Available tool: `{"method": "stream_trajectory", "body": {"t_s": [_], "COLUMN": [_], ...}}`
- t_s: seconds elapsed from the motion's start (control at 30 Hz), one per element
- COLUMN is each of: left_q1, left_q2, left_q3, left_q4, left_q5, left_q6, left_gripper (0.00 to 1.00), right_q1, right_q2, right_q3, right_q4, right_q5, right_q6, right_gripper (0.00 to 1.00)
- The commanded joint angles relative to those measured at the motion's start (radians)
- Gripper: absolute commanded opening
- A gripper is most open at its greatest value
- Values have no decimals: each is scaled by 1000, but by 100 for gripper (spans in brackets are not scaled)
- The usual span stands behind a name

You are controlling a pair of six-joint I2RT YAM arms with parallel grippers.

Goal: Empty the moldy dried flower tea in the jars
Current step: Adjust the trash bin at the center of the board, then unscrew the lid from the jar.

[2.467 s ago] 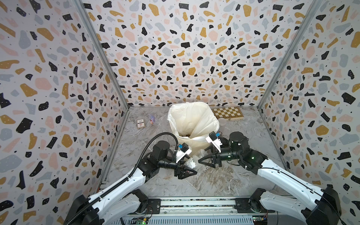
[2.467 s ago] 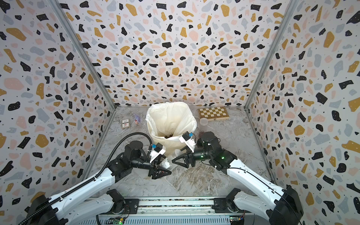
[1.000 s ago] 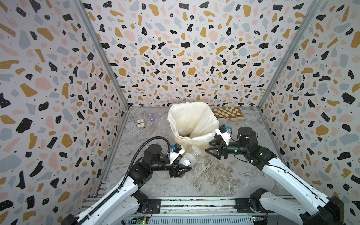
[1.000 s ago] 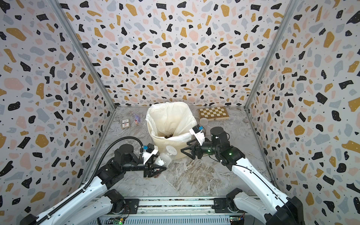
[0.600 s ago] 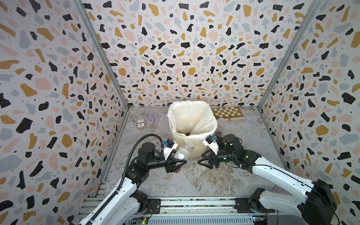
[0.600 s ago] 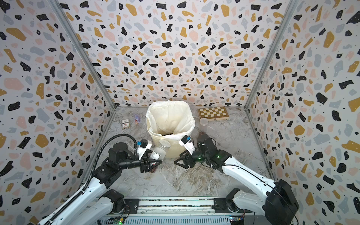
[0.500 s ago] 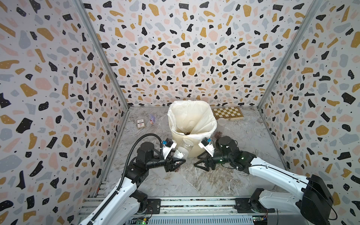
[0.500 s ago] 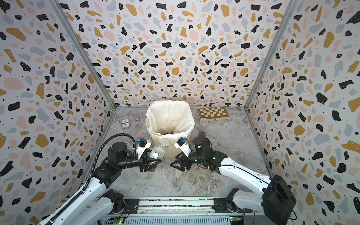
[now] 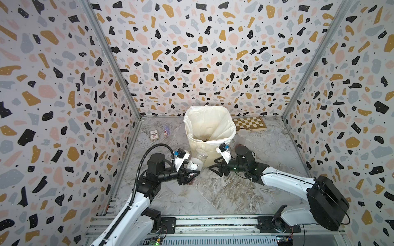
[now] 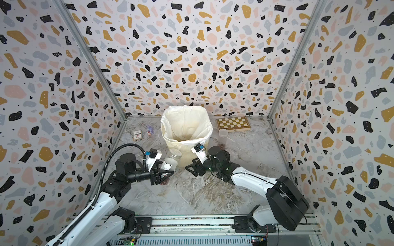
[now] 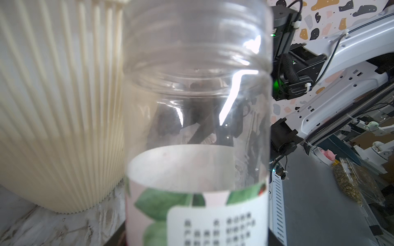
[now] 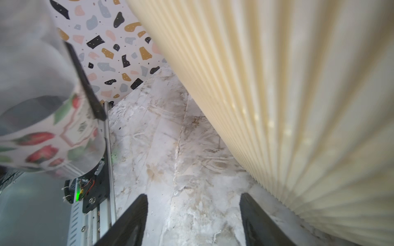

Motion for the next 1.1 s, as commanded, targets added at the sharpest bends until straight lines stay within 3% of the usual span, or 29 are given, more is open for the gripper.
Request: {"method": "stream_trajectory", "body": {"t_s": [0.0,0.17,0.43,0.7,0.87,1.07], "left_q1": [6,6,-14,-220,-309,-387], "left_q2": [0,12,27,92,100,117], "left_q3": [27,30,59,90,93,88], "left_q4": [54,38,-34,-86,-45,-32], "left_q5": [25,27,14,-146,-257,-381], "left_q6": [11,24,88,235,297,385], "left_gripper": [60,60,60,59,59,59], "right_q1": [-17,-17,-22,-125,-172,-170], "right_q2": [13,19,-206,-411,-395,-369], "right_q3": [72,103,72,103,176,208], "right_q4": [33,14,-294,-543,-624,-677], "right_q5": [-2,-20,4,-205,-332,-432], "right_q6": [-16,-13,-100,-56,-2,-36], "right_gripper": [70,70,75,85,87,89]}}
